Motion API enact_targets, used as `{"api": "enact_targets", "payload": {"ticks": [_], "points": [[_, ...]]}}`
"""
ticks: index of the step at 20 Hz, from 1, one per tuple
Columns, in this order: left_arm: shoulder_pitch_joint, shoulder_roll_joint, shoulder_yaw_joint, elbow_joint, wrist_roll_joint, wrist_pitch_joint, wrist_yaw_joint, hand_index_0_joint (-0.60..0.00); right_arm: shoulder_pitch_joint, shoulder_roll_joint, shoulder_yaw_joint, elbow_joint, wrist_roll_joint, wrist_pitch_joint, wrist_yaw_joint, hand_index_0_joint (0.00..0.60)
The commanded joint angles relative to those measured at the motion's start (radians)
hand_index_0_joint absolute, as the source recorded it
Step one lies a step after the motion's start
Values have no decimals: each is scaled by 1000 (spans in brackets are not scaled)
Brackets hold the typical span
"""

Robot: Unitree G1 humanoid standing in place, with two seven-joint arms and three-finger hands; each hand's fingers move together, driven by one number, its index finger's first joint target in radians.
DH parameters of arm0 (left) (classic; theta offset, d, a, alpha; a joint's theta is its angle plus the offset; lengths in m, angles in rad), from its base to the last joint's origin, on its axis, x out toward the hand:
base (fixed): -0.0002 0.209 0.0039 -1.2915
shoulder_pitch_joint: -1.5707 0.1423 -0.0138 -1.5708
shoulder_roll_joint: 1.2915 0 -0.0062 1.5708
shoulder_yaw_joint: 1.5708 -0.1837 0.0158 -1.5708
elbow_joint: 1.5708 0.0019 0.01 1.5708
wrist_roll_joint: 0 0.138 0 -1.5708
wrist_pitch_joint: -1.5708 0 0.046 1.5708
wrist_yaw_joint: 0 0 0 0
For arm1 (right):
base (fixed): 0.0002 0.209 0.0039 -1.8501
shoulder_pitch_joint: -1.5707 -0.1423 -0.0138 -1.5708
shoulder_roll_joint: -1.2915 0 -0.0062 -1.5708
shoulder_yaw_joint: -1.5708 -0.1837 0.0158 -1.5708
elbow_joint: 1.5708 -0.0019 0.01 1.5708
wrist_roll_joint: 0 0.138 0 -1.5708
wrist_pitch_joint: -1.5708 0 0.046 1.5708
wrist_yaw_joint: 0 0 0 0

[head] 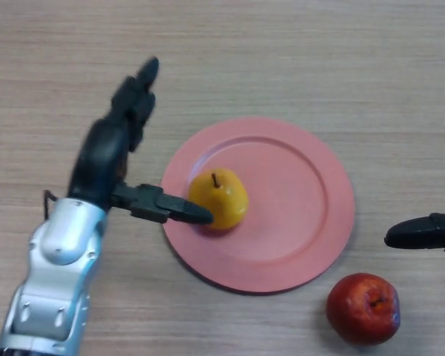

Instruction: Pick up the yellow pear and place it on the plate

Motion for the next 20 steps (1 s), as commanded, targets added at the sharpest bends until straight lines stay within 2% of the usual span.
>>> {"api": "enact_targets", "payload": {"ticks": [1, 2, 4, 9, 11, 16, 20], "points": [[-11, 58, 78, -160, -43, -52, -4, 0, -26, -32, -49, -42, 10, -117, 0, 0], [10, 68, 98, -228, -82, -2, -15, 0, -25, -32, -46, -36, 8, -128, 0, 0], [43, 93, 129, -288, -80, 2, -25, 0, -25, -34, -56, -24, 15, -144, 10, 0], [132, 121, 192, -360, -116, 15, -70, 0, -21, -39, -65, -21, 36, -140, 17, 0], [164, 121, 226, -363, -142, -11, -83, 0, -18, -44, -71, -25, 35, -147, 22, 0], [183, 155, 295, -388, -206, 64, -108, 0, -23, -41, -64, -17, 31, -156, 26, 0], [171, 159, 289, -378, -186, 68, -106, 0, -29, -40, -52, -19, 36, -154, 14, 0]]}}
